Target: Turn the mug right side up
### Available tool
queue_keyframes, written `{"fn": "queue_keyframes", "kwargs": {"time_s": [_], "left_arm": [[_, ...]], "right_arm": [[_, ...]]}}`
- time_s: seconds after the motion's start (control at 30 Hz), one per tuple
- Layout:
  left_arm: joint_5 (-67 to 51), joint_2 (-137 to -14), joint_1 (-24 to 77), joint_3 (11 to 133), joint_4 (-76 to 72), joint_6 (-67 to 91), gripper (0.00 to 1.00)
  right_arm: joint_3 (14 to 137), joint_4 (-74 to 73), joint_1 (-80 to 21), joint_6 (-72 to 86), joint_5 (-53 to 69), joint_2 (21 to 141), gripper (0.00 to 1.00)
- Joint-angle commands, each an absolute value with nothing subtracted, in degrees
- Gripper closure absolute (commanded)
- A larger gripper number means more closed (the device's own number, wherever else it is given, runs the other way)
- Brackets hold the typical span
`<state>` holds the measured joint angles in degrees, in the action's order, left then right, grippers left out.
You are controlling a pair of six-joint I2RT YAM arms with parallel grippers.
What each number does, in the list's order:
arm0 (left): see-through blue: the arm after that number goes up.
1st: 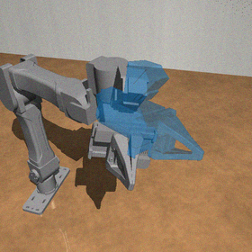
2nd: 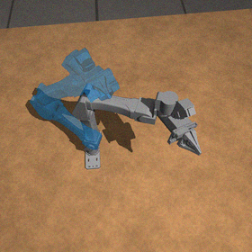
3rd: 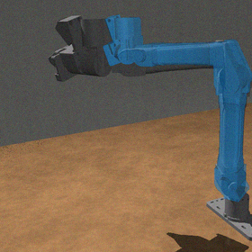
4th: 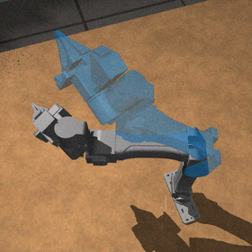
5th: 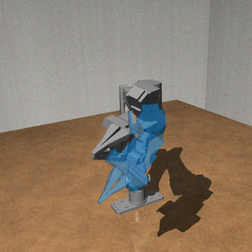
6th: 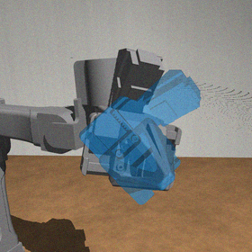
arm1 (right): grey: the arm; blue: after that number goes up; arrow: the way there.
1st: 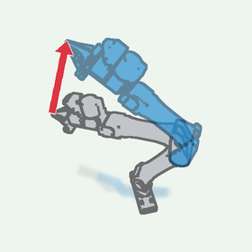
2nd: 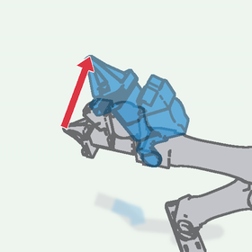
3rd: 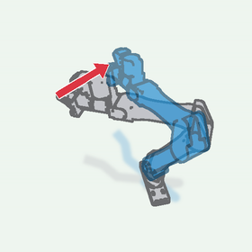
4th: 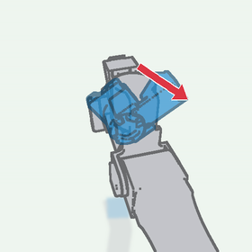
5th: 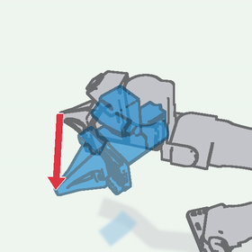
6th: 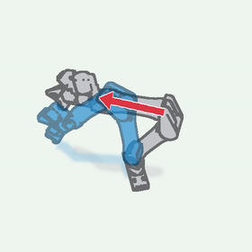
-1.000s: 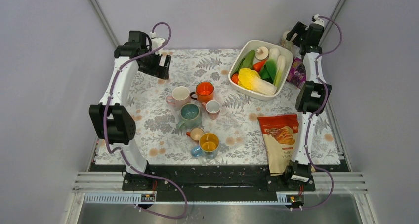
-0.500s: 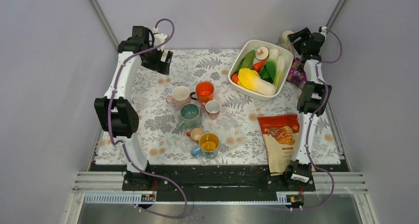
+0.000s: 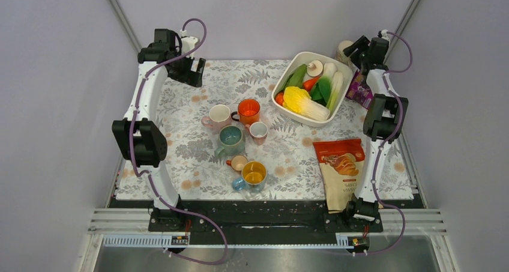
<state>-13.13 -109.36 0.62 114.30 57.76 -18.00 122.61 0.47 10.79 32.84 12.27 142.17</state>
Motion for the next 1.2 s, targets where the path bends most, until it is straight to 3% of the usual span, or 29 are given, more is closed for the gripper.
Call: {"fn": "queue_keyframes", "kwargs": {"time_s": [0.0,0.17,0.37,0.67,1.03,1.17], "left_arm": [[-14.91,-109.53,0.23,117.08,56.37,-17.33,0.01],[-15.55,-109.44,0.01,117.12,56.11,-17.34,0.01],[-16.13,-109.92,0.00,117.53,56.10,-16.90,0.01],[-16.35,-110.23,0.00,118.65,56.12,-16.74,0.01],[-16.43,-110.45,0.00,118.40,56.08,-16.92,0.01],[-17.04,-110.81,0.00,118.96,56.00,-16.45,0.01]], "right_arm": [[116.83,-10.13,9.76,28.61,8.04,135.90,0.30],[110.97,-10.46,9.76,22.76,8.58,131.14,0.28],[114.19,-13.61,9.84,16.72,12.98,131.14,0.20],[135.07,-24.00,10.71,18.40,11.98,142.47,0.21],[129.84,-22.46,10.72,15.60,14.68,137.59,0.13],[130.07,-22.91,10.72,15.99,12.14,136.35,0.05]]}}
